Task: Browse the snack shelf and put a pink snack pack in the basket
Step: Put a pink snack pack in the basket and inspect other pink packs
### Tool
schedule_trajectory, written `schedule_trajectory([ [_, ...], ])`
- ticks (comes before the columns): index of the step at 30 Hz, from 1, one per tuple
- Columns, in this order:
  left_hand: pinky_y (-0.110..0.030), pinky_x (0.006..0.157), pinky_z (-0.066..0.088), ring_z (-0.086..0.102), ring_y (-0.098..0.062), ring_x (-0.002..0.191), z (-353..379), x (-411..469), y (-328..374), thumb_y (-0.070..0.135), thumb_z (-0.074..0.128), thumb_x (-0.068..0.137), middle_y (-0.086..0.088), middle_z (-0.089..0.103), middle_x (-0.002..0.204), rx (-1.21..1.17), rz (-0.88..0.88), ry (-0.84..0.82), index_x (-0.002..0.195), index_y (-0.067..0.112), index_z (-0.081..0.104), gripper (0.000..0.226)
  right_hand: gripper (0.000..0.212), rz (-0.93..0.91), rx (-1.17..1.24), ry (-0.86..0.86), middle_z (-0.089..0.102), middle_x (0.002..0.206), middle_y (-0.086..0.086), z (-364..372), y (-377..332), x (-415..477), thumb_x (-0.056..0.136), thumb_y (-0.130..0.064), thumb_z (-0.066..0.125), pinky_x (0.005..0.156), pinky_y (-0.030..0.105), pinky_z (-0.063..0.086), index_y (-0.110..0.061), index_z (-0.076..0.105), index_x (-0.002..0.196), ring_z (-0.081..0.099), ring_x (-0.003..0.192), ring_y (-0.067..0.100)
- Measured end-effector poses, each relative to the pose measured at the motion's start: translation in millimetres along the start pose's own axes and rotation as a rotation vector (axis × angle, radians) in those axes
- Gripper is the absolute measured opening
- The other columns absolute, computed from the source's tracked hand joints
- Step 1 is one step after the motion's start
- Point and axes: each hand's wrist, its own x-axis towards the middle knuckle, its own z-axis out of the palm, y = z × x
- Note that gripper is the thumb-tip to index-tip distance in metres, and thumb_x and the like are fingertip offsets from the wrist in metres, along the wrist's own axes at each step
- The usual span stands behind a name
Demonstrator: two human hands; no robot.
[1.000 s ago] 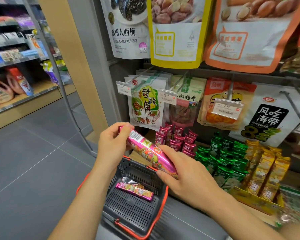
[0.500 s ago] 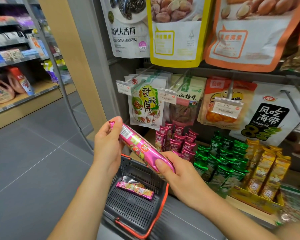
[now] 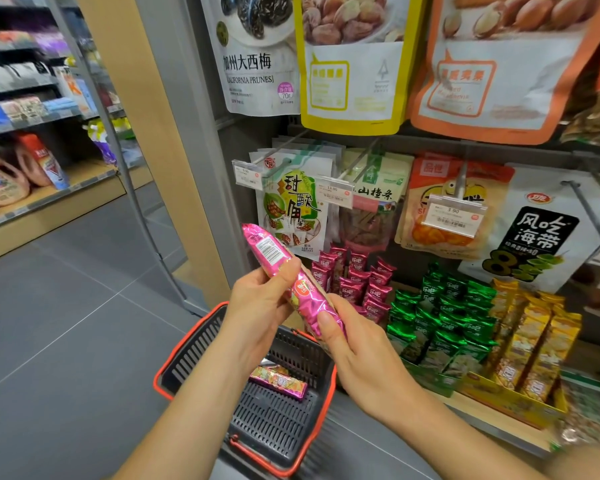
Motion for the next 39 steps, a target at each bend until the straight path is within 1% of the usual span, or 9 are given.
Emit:
schedule_trajectory([
  [6, -0.025, 0.064, 0.056, 0.073, -0.02, 0.076, -5, -3, -3, 0.031, 0.078, 0.068, -0.011, 0.076, 0.088, 0.346, -0.011, -0.175, 0.099, 0.007, 0.071, 0.04, 0.052, 0.113, 0.047, -0.163, 0.06, 0.114, 0.005, -20, 1, 15, 0.087, -0.067, 0.029, 0.085, 0.022, 0.045, -0.035, 0.053, 0.121, 0.053, 0.096, 0.01],
  [11, -0.022, 0.067, 0.054, 0.073, -0.018, 0.08, 3, -12, -20, 0.015, 0.083, 0.074, -0.009, 0.076, 0.088, 0.526, -0.101, -0.426, 0.098, 0.009, 0.072, 0.026, 0.03, 0.215, 0.432, -0.005, 0.072, 0.099, 0.007, -35, -6, 25, 0.085, -0.034, 0.065, 0.072, 0.022, 0.055, -0.015, 0.067, 0.107, 0.069, 0.087, 0.016],
  [16, -0.029, 0.071, 0.056, 0.072, -0.018, 0.079, 12, -9, -29, 0.026, 0.087, 0.066, -0.009, 0.076, 0.091, 0.509, -0.119, -0.419, 0.099, 0.013, 0.072, 0.039, 0.02, 0.325, 0.554, 0.218, 0.074, 0.089, 0.012, -39, -2, 23, 0.09, -0.026, 0.064, 0.073, 0.042, 0.059, -0.009, 0.069, 0.099, 0.071, 0.081, 0.027],
  [18, -0.035, 0.075, 0.058, 0.071, -0.017, 0.077, 11, -9, -34, 0.029, 0.087, 0.064, -0.008, 0.076, 0.089, 0.577, -0.162, -0.428, 0.098, 0.013, 0.072, 0.04, 0.022, 0.373, 0.647, 0.329, 0.073, 0.085, 0.005, -49, 2, 25, 0.091, -0.028, 0.062, 0.07, 0.036, 0.059, -0.008, 0.067, 0.099, 0.07, 0.077, 0.017],
  [20, -0.039, 0.085, 0.057, 0.07, -0.018, 0.082, 8, -10, -37, 0.039, 0.088, 0.058, -0.01, 0.075, 0.094, 0.664, -0.204, -0.445, 0.099, 0.013, 0.073, 0.051, 0.021, 0.444, 0.702, 0.434, 0.071, 0.077, -0.003, -62, 7, 27, 0.093, -0.033, 0.059, 0.064, 0.025, 0.052, -0.013, 0.066, 0.094, 0.067, 0.07, 0.009],
  [24, -0.039, 0.099, 0.05, 0.067, -0.021, 0.101, 1, -9, -30, 0.061, 0.083, 0.046, -0.013, 0.07, 0.111, 0.838, -0.238, -0.451, 0.12, 0.007, 0.064, 0.094, 0.02, 0.544, 0.775, 0.522, 0.066, 0.072, -0.003, -71, 18, 26, 0.094, -0.035, 0.059, 0.068, 0.028, 0.045, -0.017, 0.064, 0.086, 0.06, 0.073, 0.011],
  [30, -0.023, 0.064, 0.053, 0.067, -0.012, 0.069, -9, -9, -18, 0.046, 0.083, 0.063, -0.005, 0.074, 0.081, 0.819, -0.33, -0.593, 0.104, 0.003, 0.067, 0.062, 0.019, 0.606, 0.839, 0.562, 0.067, 0.072, -0.001, -73, 23, 25, 0.094, -0.032, 0.06, 0.063, 0.027, 0.045, -0.014, 0.064, 0.091, 0.06, 0.07, 0.011],
  [34, -0.024, 0.067, 0.055, 0.066, -0.015, 0.07, -16, -8, -8, 0.022, 0.082, 0.075, -0.011, 0.074, 0.084, 0.78, -0.264, -0.555, 0.105, 0.012, 0.069, 0.034, 0.022, 0.601, 0.853, 0.563, 0.069, 0.087, 0.005, -79, 24, 24, 0.094, -0.031, 0.06, 0.067, 0.028, 0.05, -0.011, 0.062, 0.104, 0.063, 0.081, 0.015],
  [39, -0.03, 0.081, 0.056, 0.07, -0.01, 0.081, -27, -9, 6, 0.012, 0.085, 0.071, 0.006, 0.076, 0.091, 0.957, -0.001, -0.428, 0.107, 0.028, 0.074, 0.041, 0.027, 0.659, 0.781, 0.441, 0.068, 0.105, 0.011, -94, 27, 23, 0.092, -0.024, 0.063, 0.068, 0.035, 0.056, -0.019, 0.059, 0.118, 0.069, 0.092, 0.028],
])
